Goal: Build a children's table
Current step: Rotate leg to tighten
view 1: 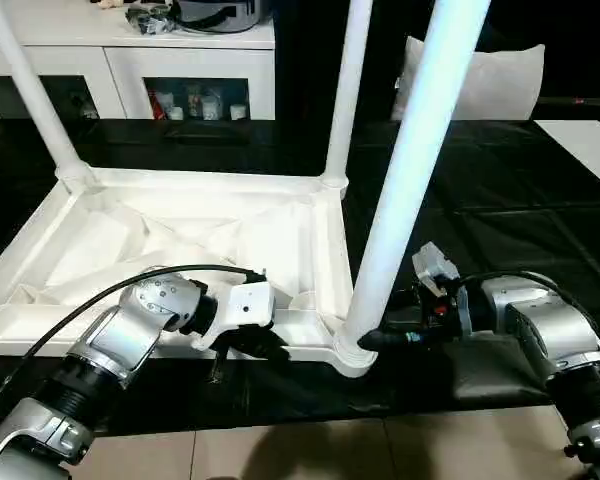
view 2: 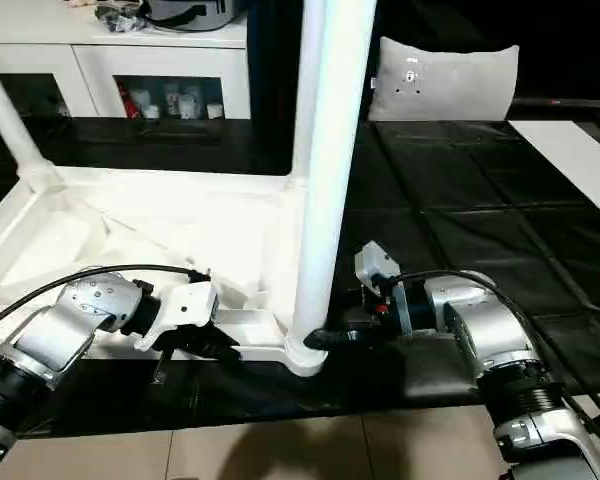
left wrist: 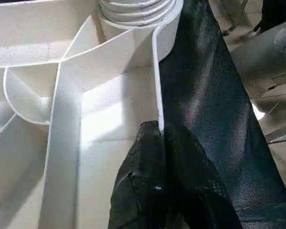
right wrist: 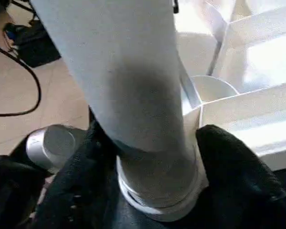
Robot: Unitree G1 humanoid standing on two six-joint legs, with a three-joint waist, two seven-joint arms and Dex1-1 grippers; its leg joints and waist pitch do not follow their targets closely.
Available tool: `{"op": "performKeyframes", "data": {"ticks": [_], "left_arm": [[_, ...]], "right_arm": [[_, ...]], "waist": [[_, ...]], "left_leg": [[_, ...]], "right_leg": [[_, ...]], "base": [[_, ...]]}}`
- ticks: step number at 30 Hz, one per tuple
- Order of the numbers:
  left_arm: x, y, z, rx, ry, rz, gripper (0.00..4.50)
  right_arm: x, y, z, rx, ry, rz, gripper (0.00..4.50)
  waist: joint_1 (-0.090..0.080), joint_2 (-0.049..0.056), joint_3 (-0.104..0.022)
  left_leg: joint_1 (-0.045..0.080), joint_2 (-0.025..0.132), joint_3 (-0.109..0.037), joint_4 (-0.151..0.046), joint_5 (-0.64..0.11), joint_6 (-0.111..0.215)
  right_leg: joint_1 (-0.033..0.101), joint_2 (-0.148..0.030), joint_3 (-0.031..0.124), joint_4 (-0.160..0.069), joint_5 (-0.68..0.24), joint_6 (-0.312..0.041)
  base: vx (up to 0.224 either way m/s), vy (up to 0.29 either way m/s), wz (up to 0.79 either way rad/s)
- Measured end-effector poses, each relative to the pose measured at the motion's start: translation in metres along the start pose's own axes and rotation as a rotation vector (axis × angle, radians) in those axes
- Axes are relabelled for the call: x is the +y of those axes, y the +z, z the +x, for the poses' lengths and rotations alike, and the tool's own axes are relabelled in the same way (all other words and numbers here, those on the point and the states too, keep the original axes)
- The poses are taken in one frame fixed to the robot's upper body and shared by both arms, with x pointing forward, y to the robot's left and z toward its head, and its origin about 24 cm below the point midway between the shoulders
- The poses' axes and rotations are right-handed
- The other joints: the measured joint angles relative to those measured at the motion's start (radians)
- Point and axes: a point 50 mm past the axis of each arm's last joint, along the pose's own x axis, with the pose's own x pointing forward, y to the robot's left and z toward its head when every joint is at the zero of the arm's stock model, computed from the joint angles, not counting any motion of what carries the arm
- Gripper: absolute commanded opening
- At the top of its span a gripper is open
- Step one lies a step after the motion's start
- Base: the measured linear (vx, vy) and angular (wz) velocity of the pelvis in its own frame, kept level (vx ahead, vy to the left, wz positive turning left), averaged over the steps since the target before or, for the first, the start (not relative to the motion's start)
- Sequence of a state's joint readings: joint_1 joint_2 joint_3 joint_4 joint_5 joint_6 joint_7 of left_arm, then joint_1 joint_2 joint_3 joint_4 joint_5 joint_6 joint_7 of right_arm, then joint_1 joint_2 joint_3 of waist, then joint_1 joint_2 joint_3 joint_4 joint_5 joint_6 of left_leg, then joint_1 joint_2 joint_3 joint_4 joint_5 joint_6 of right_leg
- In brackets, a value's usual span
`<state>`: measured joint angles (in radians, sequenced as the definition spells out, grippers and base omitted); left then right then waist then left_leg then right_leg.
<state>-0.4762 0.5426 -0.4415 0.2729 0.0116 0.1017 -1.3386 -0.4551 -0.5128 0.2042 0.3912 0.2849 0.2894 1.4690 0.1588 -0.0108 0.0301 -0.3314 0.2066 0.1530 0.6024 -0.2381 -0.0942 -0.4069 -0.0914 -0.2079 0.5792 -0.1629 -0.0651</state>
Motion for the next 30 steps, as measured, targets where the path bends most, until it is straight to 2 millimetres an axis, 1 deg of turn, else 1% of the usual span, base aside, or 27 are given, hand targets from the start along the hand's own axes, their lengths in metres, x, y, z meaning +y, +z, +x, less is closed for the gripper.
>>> {"op": "performKeyframes", "data": {"ticks": [1, 4, 7, 11, 13, 15, 17, 18, 20, 22, 25, 27, 28, 29, 30], "left_arm": [[-0.001, 0.0, 0.0, -0.004, -0.003, 0.002, 0.0], [-0.002, 0.001, 0.002, -0.013, -0.012, -0.001, 0.0], [-0.002, 0.001, 0.002, -0.021, -0.015, -0.008, 0.0], [-0.001, 0.002, 0.004, -0.036, -0.01, -0.027, 0.0], [-0.001, 0.003, 0.006, -0.046, -0.003, -0.057, 0.0], [0.0, 0.002, 0.007, -0.05, 0.005, -0.08, 0.0], [0.003, 0.002, 0.011, -0.063, 0.057, -0.134, 0.0], [0.005, 0.002, 0.012, -0.063, 0.09, -0.153, 0.0], [0.01, 0.002, 0.016, -0.068, 0.172, -0.209, 0.0], [0.015, 0.004, 0.021, -0.071, 0.238, -0.252, 0.0], [0.02, 0.008, 0.031, -0.095, 0.323, -0.333, 0.0], [0.025, 0.011, 0.036, -0.105, 0.396, -0.394, 0.0], [0.03, 0.014, 0.039, -0.102, 0.453, -0.429, 0.0], [0.032, 0.016, 0.041, -0.102, 0.477, -0.446, 0.0], [0.033, 0.018, 0.044, -0.107, 0.491, -0.455, 0.0]], "right_arm": [[0.001, 0.0, 0.001, -0.004, 0.007, 0.007, 2.49], [0.005, -0.001, 0.002, -0.023, 0.032, 0.026, 2.36], [0.006, -0.002, 0.002, -0.024, 0.034, 0.03, 2.11], [0.007, -0.003, 0.001, -0.026, 0.028, 0.037, 2.04], [0.01, -0.006, 0.0, -0.046, 0.008, 0.051, 2.04], [0.01, -0.008, -0.001, -0.06, -0.011, 0.062, 2.04], [0.009, -0.009, 0.001, -0.085, -0.086, 0.075, 2.04], [0.007, -0.01, 0.001, -0.096, -0.132, 0.083, 2.04], [-0.001, -0.009, 0.005, -0.123, -0.263, 0.094, 2.01], [-0.009, -0.007, 0.009, -0.142, -0.381, 0.109, 1.99], [-0.019, -0.004, 0.013, -0.166, -0.524, 0.149, 1.95], [-0.028, 0.001, 0.021, -0.192, -0.644, 0.19, 1.95], [-0.035, 0.006, 0.027, -0.201, -0.737, 0.217, 1.95], [-0.038, 0.009, 0.03, -0.208, -0.782, 0.232, 1.95], [-0.04, 0.01, 0.031, -0.216, -0.814, 0.241, 1.95]], "waist": [[0.001, 0.0, 0.0], [0.007, 0.0, 0.0], [0.008, 0.0, 0.0], [0.011, 0.001, 0.0], [0.016, 0.001, -0.001], [0.014, 0.002, -0.001], [0.012, 0.002, -0.001], [0.008, 0.002, -0.001], [-0.007, 0.003, -0.002], [-0.033, 0.003, -0.002], [-0.063, 0.004, -0.002], [-0.08, 0.004, -0.002], [-0.093, 0.004, -0.002], [-0.1, 0.004, -0.002], [-0.103, 0.004, -0.002]], "left_leg": [[0.0, 0.0, 0.0, 0.0, 0.0, 0.0], [0.0, 0.0, 0.0, 0.0, 0.0, 0.0], [0.0, 0.0, 0.0, 0.0, 0.0, 0.0], [0.001, 0.0, 0.0, 0.0, 0.0, 0.0], [0.002, -0.001, 0.0, 0.0, 0.0, 0.0], [0.003, -0.001, 0.0, 0.0, 0.0, 0.0], [0.006, -0.001, 0.0, 0.001, 0.0, -0.001], [0.008, -0.001, 0.0, 0.001, 0.0, -0.001], [0.012, -0.001, 0.001, 0.001, -0.002, -0.007], [0.015, -0.001, 0.002, 0.001, -0.002, -0.007], [0.016, 0.0, 0.0, 0.0, -0.003, -0.007], [0.016, 0.0, -0.001, 0.0, -0.003, -0.007], [0.015, 0.0, -0.001, 0.0, -0.003, -0.006], [0.014, 0.0, -0.001, 0.0, -0.003, -0.006], [0.014, 0.0, -0.001, 0.0, -0.004, -0.005]], "right_leg": [[0.0, 0.0, 0.0, 0.0, 0.0, 0.0], [0.0, 0.0, 0.0, 0.0, 0.0, 0.0], [0.0, 0.0, 0.0, 0.0, 0.0, 0.0], [0.001, 0.0, 0.0, 0.0, 0.0, 0.0], [0.003, 0.0, 0.0, -0.001, 0.0, 0.0], [0.003, 0.0, 0.001, -0.001, 0.0, 0.001], [0.006, 0.0, 0.001, -0.001, 0.001, 0.001], [0.008, 0.0, 0.001, -0.001, 0.001, 0.001], [0.011, 0.0, 0.001, -0.002, 0.002, 0.002], [0.014, 0.0, 0.0, -0.005, 0.003, 0.003], [0.019, 0.0, -0.003, -0.012, 0.005, 0.006], [0.021, 0.001, -0.004, -0.016, 0.007, 0.008], [0.02, 0.001, -0.005, -0.018, 0.007, 0.009], [0.021, 0.001, -0.006, -0.02, 0.007, 0.009], [0.021, 0.0, -0.006, -0.021, 0.007, 0.009]], "base": [[0.0, 0.0, 0.0], [0.0, 0.0, 0.0], [0.0, 0.0, 0.0], [0.0, 0.0, 0.0], [0.0, 0.0, 0.0], [0.0, 0.0, 0.0], [0.0, 0.0, 0.0], [0.0, 0.0, 0.0], [0.0, 0.0, 0.0], [0.0, 0.0, 0.0], [0.0, 0.0, 0.0], [0.0, 0.0, 0.0], [0.0, 0.0, 0.0], [0.0, 0.0, 0.0], [0.0, 0.0, 0.0]]}}
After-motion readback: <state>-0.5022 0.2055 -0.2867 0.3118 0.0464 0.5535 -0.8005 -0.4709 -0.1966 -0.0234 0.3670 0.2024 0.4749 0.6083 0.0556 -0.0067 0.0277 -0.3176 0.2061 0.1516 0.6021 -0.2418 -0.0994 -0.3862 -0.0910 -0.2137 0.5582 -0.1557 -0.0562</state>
